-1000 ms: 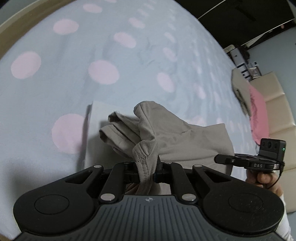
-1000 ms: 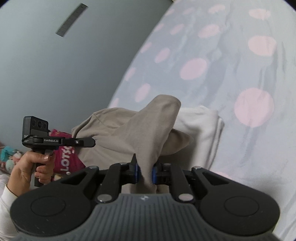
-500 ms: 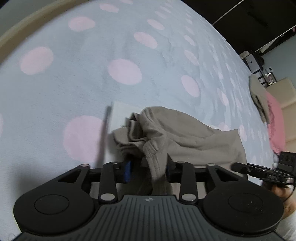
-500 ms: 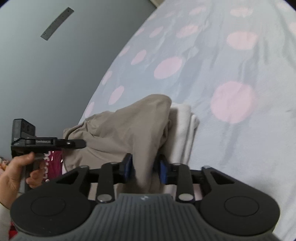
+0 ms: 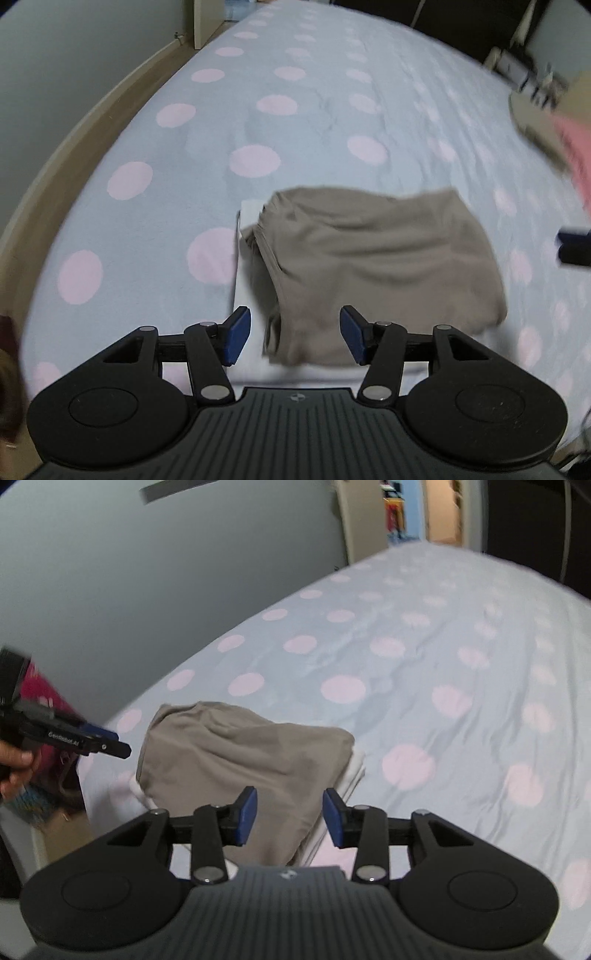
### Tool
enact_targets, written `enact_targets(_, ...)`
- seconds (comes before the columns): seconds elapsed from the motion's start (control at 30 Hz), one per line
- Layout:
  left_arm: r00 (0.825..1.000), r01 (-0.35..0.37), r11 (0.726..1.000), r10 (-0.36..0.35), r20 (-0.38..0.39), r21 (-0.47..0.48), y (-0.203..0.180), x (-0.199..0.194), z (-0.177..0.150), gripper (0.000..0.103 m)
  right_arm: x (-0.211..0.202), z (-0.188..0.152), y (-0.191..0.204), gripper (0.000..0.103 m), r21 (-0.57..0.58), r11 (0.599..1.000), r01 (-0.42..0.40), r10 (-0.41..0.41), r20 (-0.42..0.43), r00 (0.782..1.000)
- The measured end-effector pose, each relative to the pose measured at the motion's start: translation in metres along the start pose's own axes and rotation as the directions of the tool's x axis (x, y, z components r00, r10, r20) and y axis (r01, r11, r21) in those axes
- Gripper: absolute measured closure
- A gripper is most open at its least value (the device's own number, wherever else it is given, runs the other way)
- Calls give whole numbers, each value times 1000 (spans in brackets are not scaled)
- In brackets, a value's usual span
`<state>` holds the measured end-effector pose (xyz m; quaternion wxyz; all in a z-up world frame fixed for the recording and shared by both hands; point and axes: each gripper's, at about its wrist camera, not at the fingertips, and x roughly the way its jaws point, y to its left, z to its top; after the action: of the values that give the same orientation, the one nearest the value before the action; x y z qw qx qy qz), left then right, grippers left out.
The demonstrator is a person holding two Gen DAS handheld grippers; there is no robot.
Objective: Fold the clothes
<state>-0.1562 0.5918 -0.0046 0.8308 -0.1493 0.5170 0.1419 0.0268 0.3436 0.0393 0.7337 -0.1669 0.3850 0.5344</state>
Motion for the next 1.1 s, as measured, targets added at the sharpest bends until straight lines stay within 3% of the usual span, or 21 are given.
enact_targets(0.13, 996, -91, 996, 91, -22, 2, -25, -7, 2, 51, -8, -3, 23, 59, -140, 989, 55, -58, -22, 998)
enact_targets(0.2, 993, -111, 993, 109, -33, -44, -33, -8, 2, 51, -9, -4, 26, 57, -136, 990, 38, -43, -33, 999)
enact_targets(0.37, 992, -115, 972, 123, 25, -204, -46, -1, -17, 51, 1, -13, 32, 38, -92, 996, -13, 10, -32, 999)
enact_targets(0.47, 990, -114, 965, 131, 55, -238, -50, 11, -32, 51, 20, -25, 39, 38, -112, 993, -22, 17, -46, 999)
enact_targets(0.57, 987, -153, 972, 158, 14, -177, -49, 25, -40, 51, 33, -36, 42, 38, -132, 991, -23, 18, -40, 999)
enact_targets(0.67, 984, -173, 979, 177, 26, -111, -43, 28, -49, 52, 38, -50, 40, 39, -192, 981, -37, 39, 9, 999)
enact_targets(0.77, 987, -132, 984, 142, 76, -116, -28, 32, -56, 52, 46, -68, 28, 40, -218, 974, -60, 63, 10, 998)
enact_targets(0.93, 985, -63, 987, 85, 151, -145, -8, 42, -60, 55, 59, -85, 9, 46, -145, 987, -68, 71, 17, 997)
enact_targets(1.1, 982, -80, 990, 98, 158, -117, -7, 53, -55, 55, 66, -91, 5, 50, -125, 987, -97, 101, 30, 994)
